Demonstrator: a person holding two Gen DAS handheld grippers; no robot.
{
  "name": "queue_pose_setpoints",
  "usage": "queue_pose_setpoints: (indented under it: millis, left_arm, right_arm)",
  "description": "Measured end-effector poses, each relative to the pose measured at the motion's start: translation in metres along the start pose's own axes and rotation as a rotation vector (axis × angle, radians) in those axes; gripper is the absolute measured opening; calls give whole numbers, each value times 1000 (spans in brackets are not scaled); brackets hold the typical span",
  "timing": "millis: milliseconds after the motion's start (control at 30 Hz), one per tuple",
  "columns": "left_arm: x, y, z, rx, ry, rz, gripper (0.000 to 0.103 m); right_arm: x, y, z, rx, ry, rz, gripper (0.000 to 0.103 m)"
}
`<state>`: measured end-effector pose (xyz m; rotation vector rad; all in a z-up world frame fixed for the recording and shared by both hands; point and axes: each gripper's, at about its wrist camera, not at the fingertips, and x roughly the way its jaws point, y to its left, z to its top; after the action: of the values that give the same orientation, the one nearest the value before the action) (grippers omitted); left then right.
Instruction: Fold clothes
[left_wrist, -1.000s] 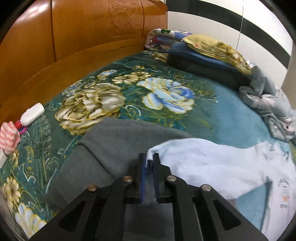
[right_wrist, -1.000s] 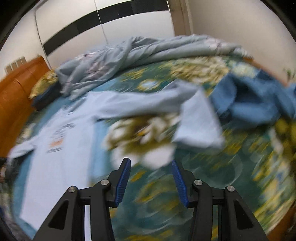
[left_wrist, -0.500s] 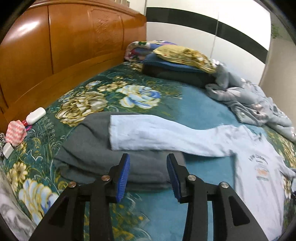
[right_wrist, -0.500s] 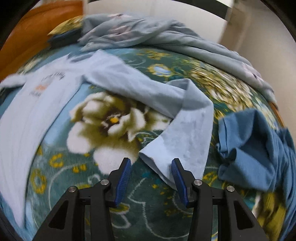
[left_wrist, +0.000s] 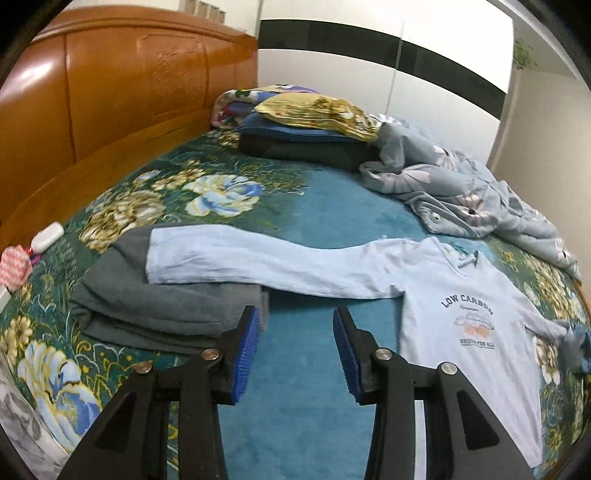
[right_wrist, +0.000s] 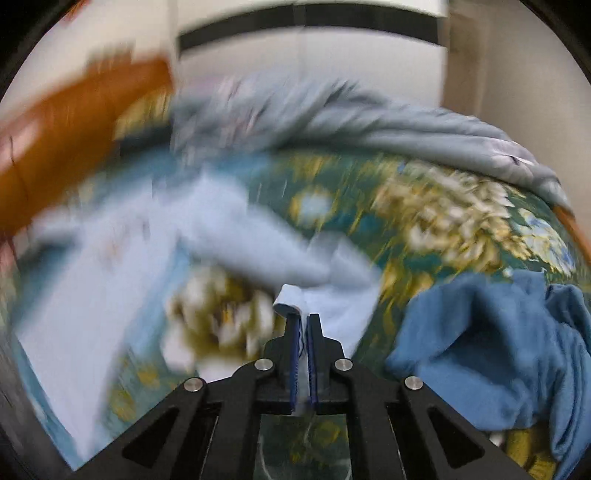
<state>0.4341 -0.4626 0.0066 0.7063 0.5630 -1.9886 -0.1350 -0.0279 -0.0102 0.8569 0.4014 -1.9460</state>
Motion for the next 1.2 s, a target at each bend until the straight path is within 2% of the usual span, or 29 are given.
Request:
queue_pose_setpoints:
  millis: [100,200,333,433,567,667,767,900,1000,1200]
  left_arm:
    - [2,-11,1,28,0,1,43]
    - [6,-19,1,35,9,-9,43]
    - [13,-24,-3,32,27,-21,43]
    - [17,-23,-7,32,38,-20,43]
    - [16,-16,-8,26,35,-19,43]
    - [15,-8,-8,9,29,-30,43]
    - [15,1,-9,-14,23,-50,49]
    - [20,11,-8,-44,15,-91,51]
    - [25,14,-4,-49,12,-118,51]
    - [36,17,3,-38,11,-161,52]
  right_arm:
    - [-39,-46,35,192,-154,53,5]
    - [-61,-81,60,303,-212,29,5]
    - [-57,-116,69,437,-179,-15,5]
    - [-50,-127,63,502,-166,-4,5]
    - [-49,-108,81,479,-132,2,5]
    - [-53,-79,102,468,-74,39,5]
    - [-53,-24,138,416,-13,116,5]
    - [-36,54,182,342,12,230,5]
    - [-11,113,208,277,28,262,5]
    - [85,246,235,145,128,359,5]
